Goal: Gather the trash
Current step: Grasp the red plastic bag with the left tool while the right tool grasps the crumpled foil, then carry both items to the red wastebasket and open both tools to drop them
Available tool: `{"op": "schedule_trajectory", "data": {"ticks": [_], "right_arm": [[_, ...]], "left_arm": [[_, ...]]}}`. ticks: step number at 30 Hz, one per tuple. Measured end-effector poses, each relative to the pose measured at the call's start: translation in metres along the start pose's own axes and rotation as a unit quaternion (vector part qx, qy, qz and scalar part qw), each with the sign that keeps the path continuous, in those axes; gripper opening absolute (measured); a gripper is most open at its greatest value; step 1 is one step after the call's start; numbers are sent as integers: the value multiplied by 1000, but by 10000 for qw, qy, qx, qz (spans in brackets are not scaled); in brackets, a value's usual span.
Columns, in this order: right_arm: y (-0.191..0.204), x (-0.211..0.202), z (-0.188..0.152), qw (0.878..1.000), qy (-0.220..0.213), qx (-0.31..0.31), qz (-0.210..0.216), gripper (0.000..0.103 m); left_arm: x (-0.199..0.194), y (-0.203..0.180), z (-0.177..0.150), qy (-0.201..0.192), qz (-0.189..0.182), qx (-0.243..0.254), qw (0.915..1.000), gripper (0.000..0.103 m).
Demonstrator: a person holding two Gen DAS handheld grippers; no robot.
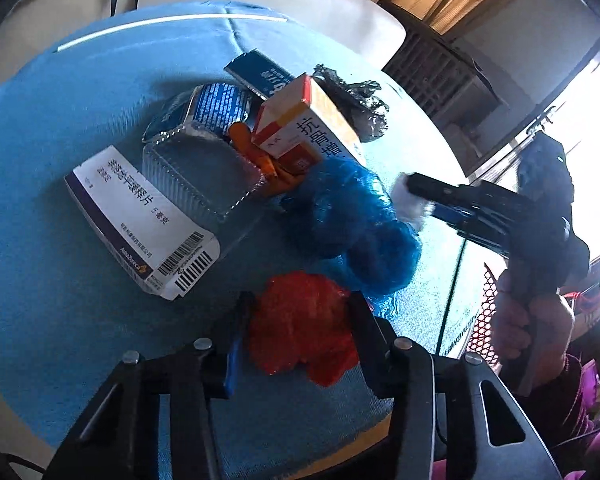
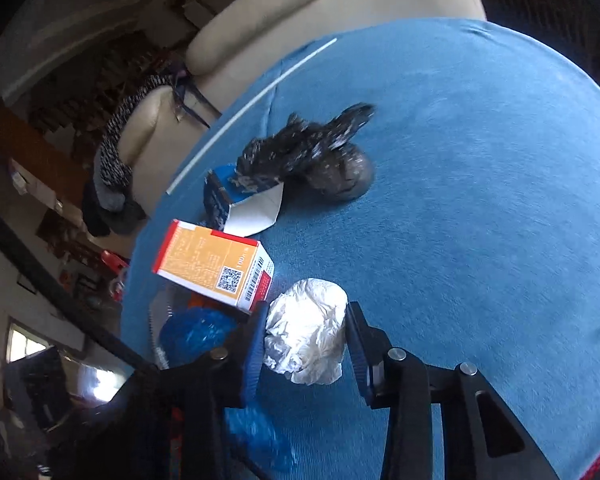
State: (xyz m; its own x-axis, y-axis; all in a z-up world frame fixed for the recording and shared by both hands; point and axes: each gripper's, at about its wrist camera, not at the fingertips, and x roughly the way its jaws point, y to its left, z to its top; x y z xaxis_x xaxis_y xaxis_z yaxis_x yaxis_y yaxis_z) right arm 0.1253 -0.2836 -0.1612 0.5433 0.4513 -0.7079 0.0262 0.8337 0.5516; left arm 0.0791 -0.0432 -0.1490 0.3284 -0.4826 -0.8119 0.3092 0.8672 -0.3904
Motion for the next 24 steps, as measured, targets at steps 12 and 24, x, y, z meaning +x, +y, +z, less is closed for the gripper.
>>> {"op": "schedule_trajectory", "data": {"ticks": [12, 24], "right_arm": [[-44, -121, -46, 9944, -1052, -26, -47, 41], [-136, -247, -125, 9765, -1774, 919, -813, 41]], "left_arm": [[-37, -85, 23, -541, -83, 1401, 9886, 48], [49, -270, 18, 93, -1117, 3319, 9366, 49]]}}
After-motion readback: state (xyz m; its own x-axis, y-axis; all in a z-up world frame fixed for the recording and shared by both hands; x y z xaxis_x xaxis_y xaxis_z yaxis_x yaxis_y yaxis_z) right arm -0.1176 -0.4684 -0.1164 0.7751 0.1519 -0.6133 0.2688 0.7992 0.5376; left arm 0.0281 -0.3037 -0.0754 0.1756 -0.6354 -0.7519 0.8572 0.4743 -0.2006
